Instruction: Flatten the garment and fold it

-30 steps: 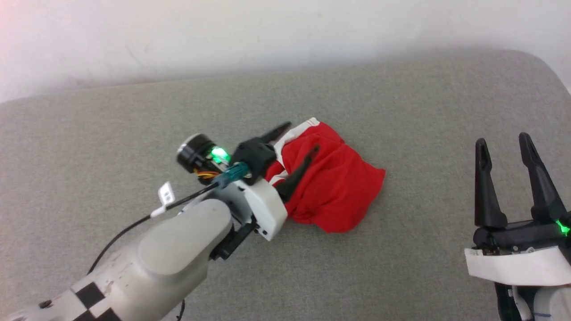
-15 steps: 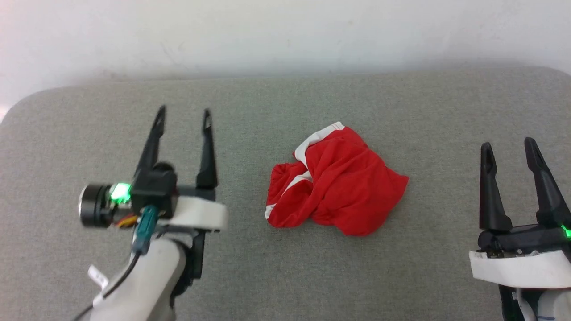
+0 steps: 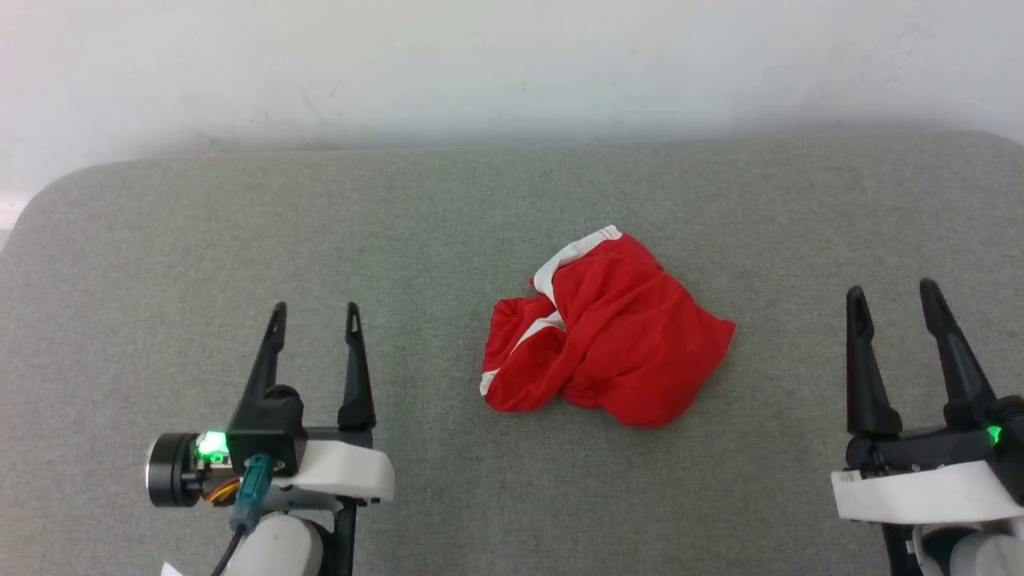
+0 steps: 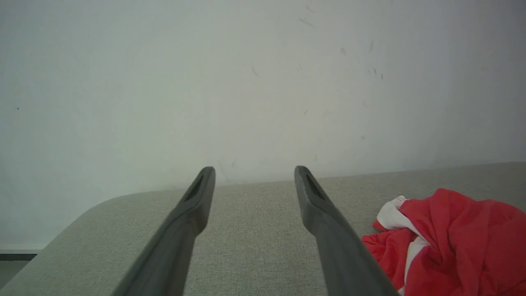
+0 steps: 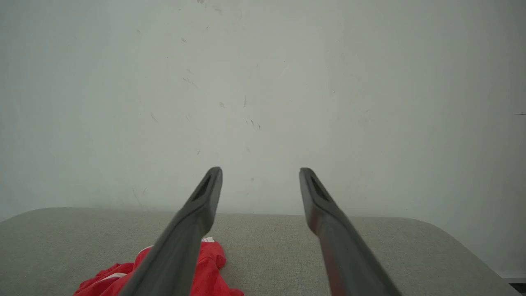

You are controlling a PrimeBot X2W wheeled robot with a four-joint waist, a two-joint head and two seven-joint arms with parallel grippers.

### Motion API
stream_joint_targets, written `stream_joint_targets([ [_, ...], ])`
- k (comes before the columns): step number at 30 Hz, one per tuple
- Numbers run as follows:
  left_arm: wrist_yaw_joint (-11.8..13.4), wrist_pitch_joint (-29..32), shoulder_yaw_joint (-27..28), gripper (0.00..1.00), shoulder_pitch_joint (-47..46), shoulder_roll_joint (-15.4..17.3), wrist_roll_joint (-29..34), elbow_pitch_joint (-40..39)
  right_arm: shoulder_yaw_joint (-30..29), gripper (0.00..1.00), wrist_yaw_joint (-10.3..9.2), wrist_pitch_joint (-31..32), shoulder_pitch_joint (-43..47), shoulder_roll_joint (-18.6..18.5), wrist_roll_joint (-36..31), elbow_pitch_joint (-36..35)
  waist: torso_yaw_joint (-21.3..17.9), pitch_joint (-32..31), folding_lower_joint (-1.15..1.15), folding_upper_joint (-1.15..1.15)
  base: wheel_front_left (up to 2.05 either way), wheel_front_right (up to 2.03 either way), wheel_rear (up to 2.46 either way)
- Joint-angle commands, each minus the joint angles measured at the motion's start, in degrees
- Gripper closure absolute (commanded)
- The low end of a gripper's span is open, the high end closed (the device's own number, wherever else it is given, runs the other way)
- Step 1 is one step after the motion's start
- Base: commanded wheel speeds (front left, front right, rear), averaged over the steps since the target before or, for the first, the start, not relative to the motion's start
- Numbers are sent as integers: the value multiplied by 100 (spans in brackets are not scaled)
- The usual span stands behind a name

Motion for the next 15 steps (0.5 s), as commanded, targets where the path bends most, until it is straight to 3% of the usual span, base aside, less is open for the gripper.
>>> stream_joint_targets([
  [1,-130,-27,83,0,82,-78,94,30,5,0,-11,-26,92,17,33,39,13,-26,0,-1,0,0,0],
  [7,-594,-27,380,0,195,-370,319,127,54,0,-11,-26,151,17,52,159,11,-72,0,-1,0,0,0],
  [15,-952,-27,744,0,260,-657,562,227,59,0,-11,-26,139,17,44,189,-2,-110,0,-1,0,0,0],
])
